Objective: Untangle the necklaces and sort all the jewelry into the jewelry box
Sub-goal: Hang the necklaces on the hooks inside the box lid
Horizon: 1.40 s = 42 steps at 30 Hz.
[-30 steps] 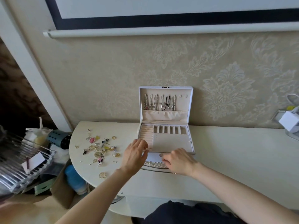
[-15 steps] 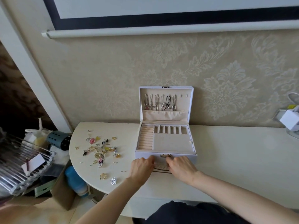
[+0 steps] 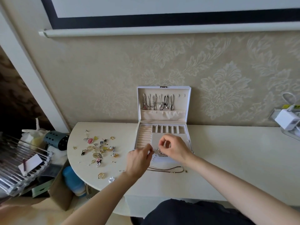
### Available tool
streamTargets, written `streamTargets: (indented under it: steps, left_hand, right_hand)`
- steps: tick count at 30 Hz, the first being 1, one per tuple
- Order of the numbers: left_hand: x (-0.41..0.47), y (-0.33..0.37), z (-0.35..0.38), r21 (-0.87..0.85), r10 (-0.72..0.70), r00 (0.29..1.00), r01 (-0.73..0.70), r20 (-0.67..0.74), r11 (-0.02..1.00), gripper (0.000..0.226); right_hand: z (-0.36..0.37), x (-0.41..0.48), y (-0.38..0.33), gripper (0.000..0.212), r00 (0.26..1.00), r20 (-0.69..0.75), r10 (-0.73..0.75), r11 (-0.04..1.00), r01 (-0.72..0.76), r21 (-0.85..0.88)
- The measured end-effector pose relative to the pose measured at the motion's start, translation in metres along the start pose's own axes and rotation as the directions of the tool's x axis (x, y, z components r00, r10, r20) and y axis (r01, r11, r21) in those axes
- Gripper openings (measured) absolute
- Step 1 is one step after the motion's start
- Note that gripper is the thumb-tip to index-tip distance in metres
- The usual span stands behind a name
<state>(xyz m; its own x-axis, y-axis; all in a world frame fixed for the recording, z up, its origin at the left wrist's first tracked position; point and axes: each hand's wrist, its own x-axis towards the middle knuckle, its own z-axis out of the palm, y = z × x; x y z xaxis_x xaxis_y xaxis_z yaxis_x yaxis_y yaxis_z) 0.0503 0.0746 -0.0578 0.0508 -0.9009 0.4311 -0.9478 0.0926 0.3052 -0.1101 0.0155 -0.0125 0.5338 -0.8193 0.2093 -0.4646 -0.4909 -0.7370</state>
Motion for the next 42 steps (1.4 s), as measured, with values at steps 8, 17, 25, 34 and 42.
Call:
streamTargets:
  steps: [8,17,25,34,42]
  left_hand:
    - [0.055,0.007,-0.032,-0.379,-0.088,0.985,0.025,-0.151,0.925,0.008]
    - [0.107,0.026,-0.047,-0.854,-0.231,0.937,0.336,0.261,0.397,0.013]
    - [0.14,0.033,-0.041,-0.776,-0.148,0.936,0.347,0.319,0.527,0.021]
    - [0.163,0.024,-0.025,-0.684,-0.084,0.875,0.429,0.477,0.589,0.009]
    - [0.172,0.018,-0.011,-0.727,-0.104,0.859,0.483,0.501,0.488,0.02]
  right_hand:
    - [-0.021,0.034,-0.028,0.009,0.984,0.014,0.175,0.873,-0.162,0.46]
    - [-0.055,0.068,-0.029,0.002,0.951,0.08,0.3,0.667,-0.269,0.695]
    - [-0.072,0.08,-0.009,0.012,0.956,-0.037,0.29,0.876,-0.25,0.412]
    - [-0.084,0.084,0.03,0.023,0.9,-0.085,0.427,0.774,-0.316,0.548]
    - [-0.086,0.086,0.049,0.02,0.832,-0.142,0.536,0.752,-0.395,0.528]
